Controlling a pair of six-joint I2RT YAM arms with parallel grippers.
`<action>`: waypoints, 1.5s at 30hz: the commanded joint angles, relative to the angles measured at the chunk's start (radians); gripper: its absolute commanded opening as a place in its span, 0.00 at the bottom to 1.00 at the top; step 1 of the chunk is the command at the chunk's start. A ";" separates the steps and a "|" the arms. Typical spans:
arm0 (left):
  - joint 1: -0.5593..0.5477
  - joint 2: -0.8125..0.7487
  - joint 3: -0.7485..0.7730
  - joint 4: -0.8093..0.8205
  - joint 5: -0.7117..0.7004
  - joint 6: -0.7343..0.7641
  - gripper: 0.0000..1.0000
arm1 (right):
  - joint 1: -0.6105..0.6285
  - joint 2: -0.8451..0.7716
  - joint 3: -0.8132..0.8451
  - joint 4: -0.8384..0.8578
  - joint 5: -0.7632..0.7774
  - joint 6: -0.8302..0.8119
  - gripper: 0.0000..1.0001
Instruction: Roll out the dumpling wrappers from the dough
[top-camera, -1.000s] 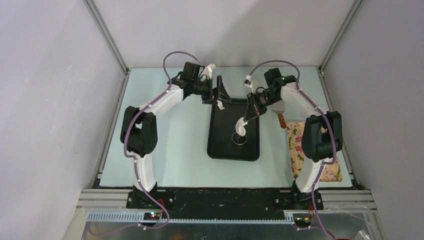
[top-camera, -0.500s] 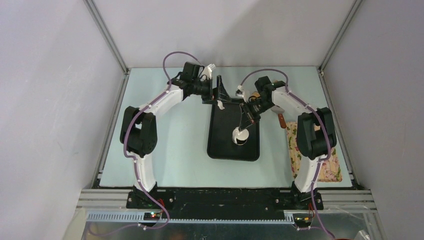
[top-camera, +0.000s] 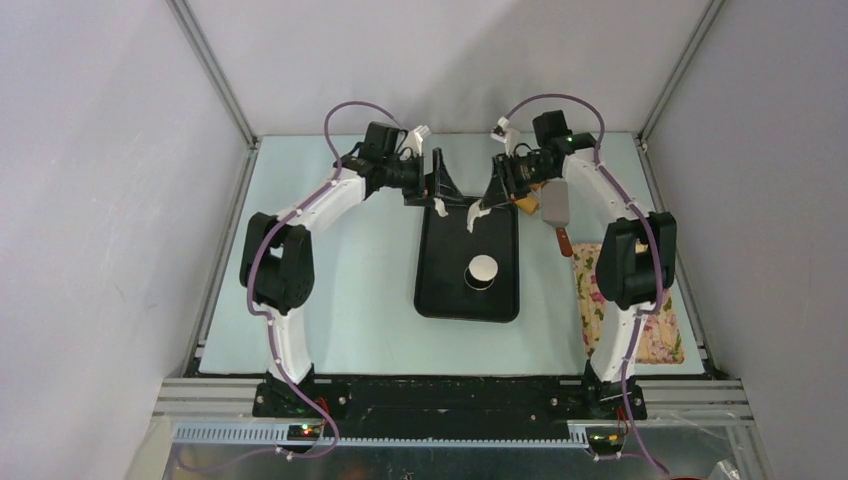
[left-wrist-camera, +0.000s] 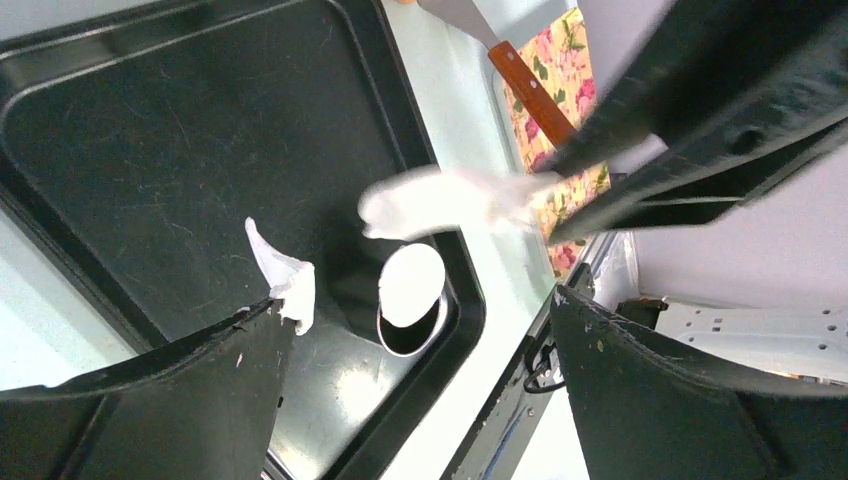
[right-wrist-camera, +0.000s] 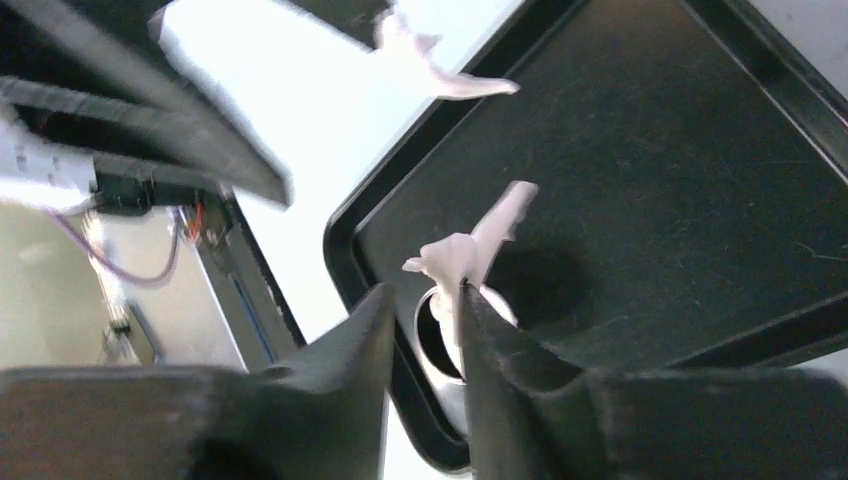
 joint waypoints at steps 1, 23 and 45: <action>0.006 0.016 0.073 0.023 -0.019 -0.018 1.00 | 0.014 0.109 0.062 0.151 0.109 0.114 0.48; -0.001 0.231 0.148 0.381 0.168 -0.492 1.00 | -0.055 0.185 -0.199 0.970 -0.419 0.869 0.99; -0.026 0.255 0.138 0.398 0.201 -0.483 1.00 | -0.063 0.204 -0.251 1.169 -0.407 0.971 0.99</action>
